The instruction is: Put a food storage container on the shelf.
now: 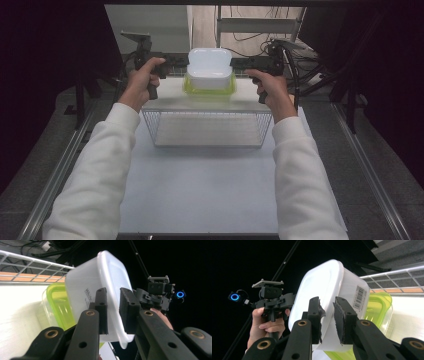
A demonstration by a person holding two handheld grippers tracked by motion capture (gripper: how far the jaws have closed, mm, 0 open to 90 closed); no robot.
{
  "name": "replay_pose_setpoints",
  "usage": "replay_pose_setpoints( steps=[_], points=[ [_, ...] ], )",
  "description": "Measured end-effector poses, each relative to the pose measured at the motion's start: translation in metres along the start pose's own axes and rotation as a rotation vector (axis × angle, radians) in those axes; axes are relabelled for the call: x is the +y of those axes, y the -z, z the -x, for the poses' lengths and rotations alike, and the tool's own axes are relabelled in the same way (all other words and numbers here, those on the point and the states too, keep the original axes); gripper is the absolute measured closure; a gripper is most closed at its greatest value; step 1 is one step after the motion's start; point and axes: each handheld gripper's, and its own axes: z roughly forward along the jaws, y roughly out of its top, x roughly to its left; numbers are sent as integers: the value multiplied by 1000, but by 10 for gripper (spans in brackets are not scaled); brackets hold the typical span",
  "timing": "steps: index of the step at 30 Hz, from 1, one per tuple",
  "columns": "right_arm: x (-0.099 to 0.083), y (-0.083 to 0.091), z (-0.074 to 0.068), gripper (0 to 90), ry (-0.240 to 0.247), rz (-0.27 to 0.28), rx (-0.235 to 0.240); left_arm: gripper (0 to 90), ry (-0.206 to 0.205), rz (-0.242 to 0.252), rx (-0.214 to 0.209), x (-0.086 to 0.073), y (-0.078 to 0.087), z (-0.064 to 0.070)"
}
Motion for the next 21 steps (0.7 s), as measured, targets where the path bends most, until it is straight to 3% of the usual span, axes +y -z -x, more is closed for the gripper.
replay_pose_setpoints(
  steps=[5, 12, 17, 21],
  points=[
    [-2, 0, 2, 739, -14, -1, -2, 772, -5, -1, 11, -1, -1, 0],
    [-3, -2, 0, 691, 31, 1, -18, 756, -32, 11, 18, -2, -1, 1],
    [-3, 1, -6, 567, 105, 44, -35, 619, -94, 55, 33, -3, 2, 8],
    [-4, 10, -15, 500, 171, 62, -65, 527, -173, 81, 62, -5, 13, 17]
  ],
)
